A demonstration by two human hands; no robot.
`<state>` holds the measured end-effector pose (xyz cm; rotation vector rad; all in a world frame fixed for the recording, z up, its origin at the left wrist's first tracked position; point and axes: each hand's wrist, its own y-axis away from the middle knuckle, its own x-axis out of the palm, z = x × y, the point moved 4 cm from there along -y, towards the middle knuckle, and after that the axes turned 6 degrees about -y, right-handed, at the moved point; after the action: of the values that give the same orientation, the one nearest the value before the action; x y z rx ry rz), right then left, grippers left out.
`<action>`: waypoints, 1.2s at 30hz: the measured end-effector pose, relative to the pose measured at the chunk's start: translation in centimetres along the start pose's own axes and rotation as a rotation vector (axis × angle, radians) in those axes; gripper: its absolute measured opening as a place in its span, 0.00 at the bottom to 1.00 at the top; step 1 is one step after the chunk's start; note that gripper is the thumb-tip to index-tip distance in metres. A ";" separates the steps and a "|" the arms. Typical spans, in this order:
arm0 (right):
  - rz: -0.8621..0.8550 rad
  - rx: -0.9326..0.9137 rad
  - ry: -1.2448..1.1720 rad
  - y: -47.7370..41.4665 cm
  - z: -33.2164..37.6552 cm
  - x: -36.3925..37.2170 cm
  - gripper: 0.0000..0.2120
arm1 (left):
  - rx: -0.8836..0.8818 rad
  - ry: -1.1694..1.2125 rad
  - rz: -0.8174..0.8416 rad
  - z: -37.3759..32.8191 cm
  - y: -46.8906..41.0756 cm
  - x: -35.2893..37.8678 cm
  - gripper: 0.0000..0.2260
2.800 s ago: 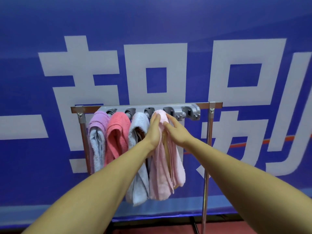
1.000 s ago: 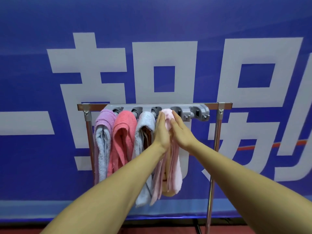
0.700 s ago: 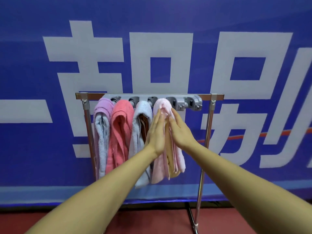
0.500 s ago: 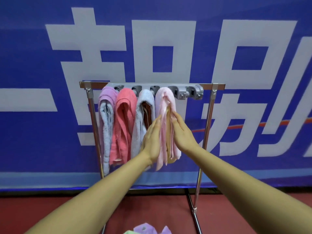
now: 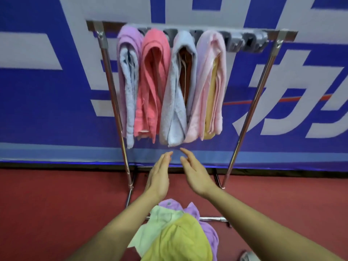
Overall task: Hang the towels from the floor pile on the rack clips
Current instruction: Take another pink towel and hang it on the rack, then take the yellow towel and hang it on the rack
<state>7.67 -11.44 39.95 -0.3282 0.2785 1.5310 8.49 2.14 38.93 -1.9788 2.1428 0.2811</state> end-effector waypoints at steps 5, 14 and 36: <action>0.036 0.086 0.043 0.4 -6.9 3.5 0.21 | 0.002 -0.451 0.040 6.4 2.2 0.3 0.16; 0.183 0.264 0.161 3.9 -20.3 9.5 0.22 | -0.308 -0.556 0.097 19.5 6.2 2.5 0.18; 0.561 0.633 0.590 12.0 -41.7 15.3 0.23 | -0.657 -0.678 0.447 30.1 10.2 6.8 0.24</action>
<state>-2.78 -12.92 -4.84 -0.1915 1.3793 1.7594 -1.46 4.93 8.07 -1.2717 2.1022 1.6327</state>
